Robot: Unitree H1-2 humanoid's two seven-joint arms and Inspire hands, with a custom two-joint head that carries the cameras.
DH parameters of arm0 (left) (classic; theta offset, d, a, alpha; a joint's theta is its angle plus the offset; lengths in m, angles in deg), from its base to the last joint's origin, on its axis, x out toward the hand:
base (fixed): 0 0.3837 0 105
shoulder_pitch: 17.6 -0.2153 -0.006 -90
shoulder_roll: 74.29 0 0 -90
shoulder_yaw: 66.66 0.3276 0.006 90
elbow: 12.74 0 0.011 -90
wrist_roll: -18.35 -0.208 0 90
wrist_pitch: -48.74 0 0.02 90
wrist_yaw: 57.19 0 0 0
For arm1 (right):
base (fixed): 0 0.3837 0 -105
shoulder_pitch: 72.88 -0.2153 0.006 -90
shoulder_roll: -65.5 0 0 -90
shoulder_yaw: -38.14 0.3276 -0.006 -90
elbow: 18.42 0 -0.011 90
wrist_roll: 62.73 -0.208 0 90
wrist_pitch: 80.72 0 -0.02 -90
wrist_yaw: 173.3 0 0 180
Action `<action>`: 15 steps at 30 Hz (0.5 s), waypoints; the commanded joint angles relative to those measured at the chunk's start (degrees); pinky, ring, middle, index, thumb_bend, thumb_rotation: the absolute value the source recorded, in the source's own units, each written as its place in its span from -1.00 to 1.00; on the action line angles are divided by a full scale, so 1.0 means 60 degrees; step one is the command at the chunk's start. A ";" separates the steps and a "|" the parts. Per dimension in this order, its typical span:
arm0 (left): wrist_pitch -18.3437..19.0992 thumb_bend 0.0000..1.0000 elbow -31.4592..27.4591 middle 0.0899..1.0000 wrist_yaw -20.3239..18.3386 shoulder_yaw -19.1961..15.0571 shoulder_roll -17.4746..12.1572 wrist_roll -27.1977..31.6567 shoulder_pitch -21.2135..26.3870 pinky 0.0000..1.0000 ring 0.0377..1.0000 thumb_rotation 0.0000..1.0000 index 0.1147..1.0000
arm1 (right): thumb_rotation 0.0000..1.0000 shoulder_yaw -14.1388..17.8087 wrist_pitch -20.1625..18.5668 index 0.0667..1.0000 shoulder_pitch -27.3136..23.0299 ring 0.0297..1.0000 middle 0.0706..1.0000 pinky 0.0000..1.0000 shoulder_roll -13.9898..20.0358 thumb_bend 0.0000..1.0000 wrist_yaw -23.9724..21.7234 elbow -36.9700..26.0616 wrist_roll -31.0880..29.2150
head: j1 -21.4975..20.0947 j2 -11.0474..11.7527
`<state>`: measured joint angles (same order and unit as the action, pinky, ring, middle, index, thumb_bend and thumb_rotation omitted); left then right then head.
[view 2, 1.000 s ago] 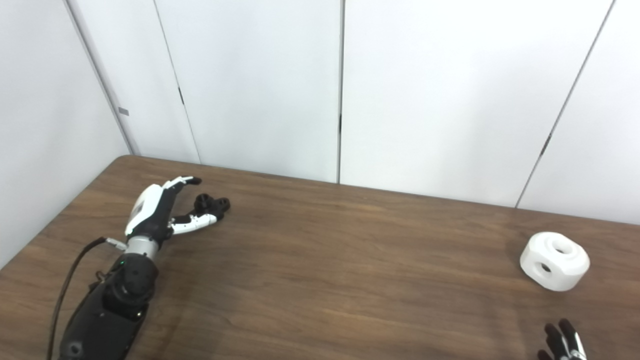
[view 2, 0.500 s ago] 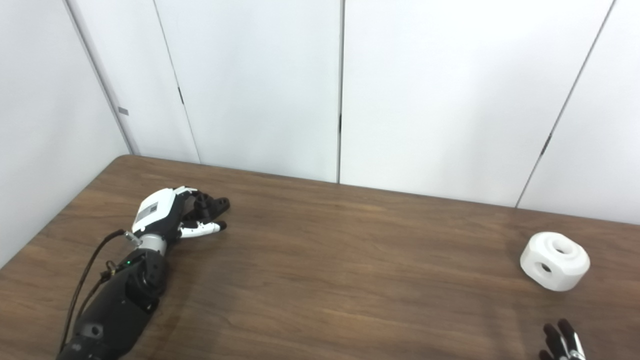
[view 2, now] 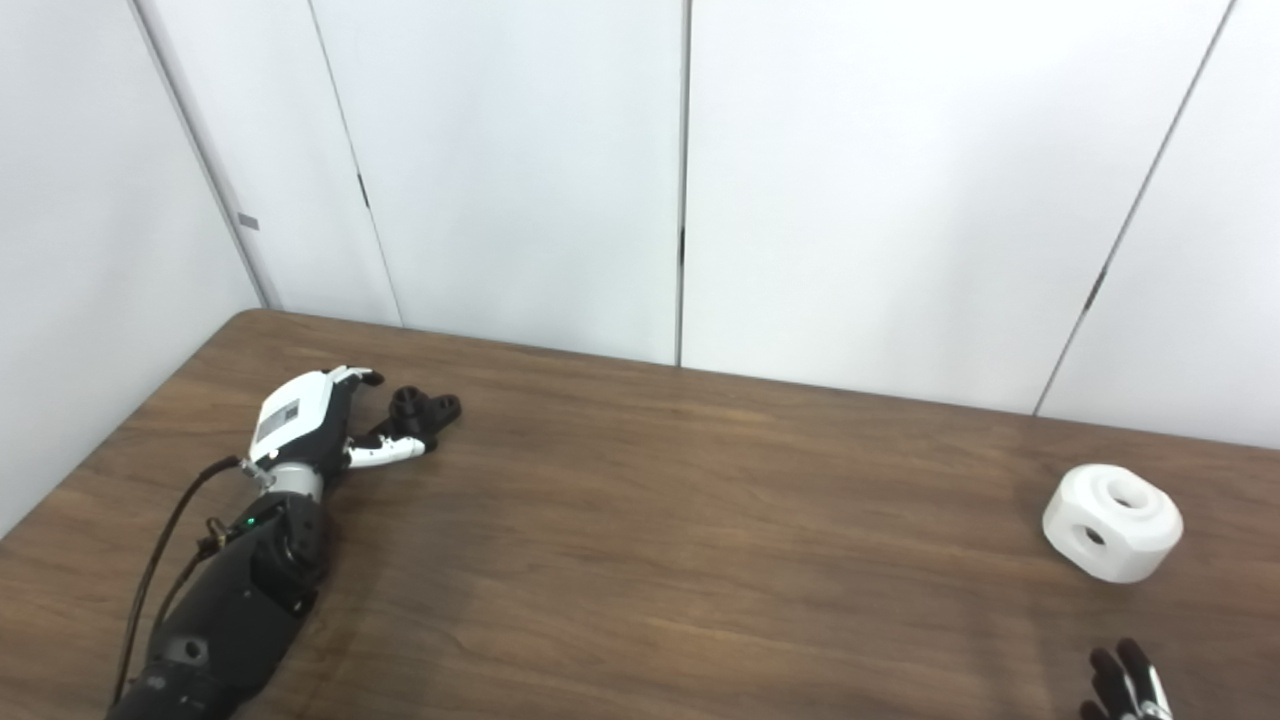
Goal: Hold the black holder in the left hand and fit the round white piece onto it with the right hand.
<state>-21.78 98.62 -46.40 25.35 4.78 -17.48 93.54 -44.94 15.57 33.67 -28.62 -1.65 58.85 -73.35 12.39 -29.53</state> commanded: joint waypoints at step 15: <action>-0.0131 0.75 -0.0161 0.80 0.0298 -0.0033 -0.0331 0.0148 0.0331 1.00 0.96 -0.43 0.17 | 1.00 -0.0021 -0.0291 0.96 0.0333 1.00 0.93 1.00 -0.0035 0.15 0.0095 0.0043 0.0144 | -0.0048 -0.0110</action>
<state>-22.10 98.74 -45.64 25.32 4.80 -15.52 93.51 -44.92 15.04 34.17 -28.59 -1.44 58.33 -72.78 12.04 -30.15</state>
